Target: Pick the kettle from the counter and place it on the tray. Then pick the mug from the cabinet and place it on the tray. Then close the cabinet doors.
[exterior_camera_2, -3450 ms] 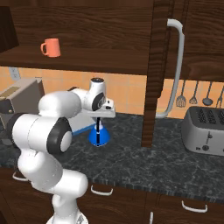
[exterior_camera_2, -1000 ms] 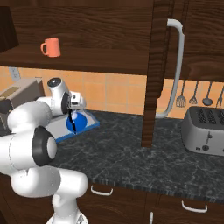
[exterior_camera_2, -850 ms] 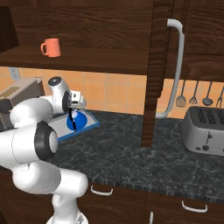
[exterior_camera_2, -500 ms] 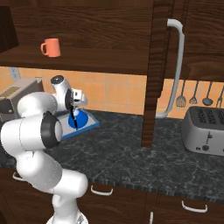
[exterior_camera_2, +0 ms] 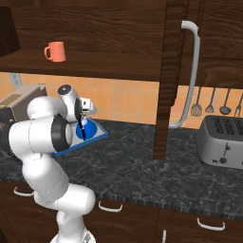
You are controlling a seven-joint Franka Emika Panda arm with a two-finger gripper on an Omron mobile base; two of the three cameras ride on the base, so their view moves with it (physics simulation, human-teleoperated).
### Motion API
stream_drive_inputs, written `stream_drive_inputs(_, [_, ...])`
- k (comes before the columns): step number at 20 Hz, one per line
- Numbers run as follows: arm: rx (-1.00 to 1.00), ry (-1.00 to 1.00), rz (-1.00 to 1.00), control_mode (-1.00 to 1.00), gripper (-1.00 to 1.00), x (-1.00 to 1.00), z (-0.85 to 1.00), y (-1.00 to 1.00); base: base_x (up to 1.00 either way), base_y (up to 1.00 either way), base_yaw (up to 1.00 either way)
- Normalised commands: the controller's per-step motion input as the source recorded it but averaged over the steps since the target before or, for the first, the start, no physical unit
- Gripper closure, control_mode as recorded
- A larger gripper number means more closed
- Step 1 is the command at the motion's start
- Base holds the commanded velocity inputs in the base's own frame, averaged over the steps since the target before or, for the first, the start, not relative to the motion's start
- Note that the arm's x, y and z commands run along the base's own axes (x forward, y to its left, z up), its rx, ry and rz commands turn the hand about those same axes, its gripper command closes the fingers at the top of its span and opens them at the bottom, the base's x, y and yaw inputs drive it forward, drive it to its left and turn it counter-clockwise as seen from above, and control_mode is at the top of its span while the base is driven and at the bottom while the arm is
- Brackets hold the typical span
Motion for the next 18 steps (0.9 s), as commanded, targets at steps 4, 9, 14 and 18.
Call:
stream_drive_inputs(4, [0.00,-0.04,0.00,-1.00,-1.00,0.12,-0.22,0.02,0.00,0.00,0.00])
stream_drive_inputs(9, [0.00,-0.09,0.00,-1.00,-1.00,-0.14,-0.13,0.00,0.00,0.00,0.00])
stream_drive_inputs(14, [0.00,-0.12,-0.01,-1.00,-1.00,-0.45,-0.02,0.00,0.00,0.00,0.00])
stream_drive_inputs(18, [0.01,-0.17,0.00,-1.00,-1.00,-0.38,0.14,0.00,0.00,0.00,0.00])
